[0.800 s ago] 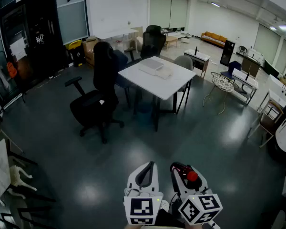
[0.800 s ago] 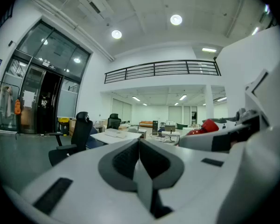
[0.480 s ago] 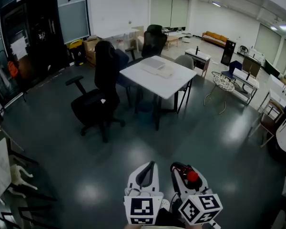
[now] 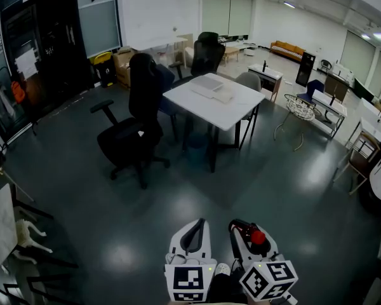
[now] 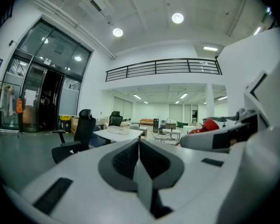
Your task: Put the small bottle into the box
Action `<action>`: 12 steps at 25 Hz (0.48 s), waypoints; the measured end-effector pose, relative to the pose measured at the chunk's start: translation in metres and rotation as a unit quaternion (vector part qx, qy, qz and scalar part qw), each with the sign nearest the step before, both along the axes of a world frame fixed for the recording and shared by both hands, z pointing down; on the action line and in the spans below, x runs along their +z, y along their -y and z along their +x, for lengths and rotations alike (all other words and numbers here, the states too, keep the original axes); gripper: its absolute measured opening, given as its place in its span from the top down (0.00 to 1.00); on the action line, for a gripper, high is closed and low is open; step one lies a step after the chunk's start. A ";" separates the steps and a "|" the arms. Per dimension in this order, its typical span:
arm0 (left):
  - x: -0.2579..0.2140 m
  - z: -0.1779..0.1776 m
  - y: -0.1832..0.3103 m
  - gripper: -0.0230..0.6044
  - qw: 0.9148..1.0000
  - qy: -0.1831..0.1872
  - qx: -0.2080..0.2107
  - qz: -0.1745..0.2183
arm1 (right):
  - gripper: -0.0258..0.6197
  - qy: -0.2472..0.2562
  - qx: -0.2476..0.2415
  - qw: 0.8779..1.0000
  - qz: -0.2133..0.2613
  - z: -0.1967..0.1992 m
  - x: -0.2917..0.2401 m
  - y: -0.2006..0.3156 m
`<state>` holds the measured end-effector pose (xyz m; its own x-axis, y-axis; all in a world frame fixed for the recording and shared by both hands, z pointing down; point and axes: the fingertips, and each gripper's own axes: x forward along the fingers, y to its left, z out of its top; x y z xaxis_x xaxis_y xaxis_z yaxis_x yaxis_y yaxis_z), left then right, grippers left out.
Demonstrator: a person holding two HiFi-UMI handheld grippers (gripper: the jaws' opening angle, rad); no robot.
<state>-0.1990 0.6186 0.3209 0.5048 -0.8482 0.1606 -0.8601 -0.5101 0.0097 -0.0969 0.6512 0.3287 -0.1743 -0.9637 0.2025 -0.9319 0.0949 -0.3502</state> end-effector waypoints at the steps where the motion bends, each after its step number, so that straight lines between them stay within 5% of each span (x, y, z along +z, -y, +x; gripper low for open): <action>1: 0.003 -0.001 0.002 0.93 1.000 0.003 0.000 0.000 | 0.61 0.001 -0.001 1.000 -0.003 -0.002 0.003 0.001; 12: 0.014 0.004 0.051 0.93 1.000 0.009 -0.010 -0.010 | 0.61 0.005 -0.009 1.000 -0.019 0.009 0.012 0.054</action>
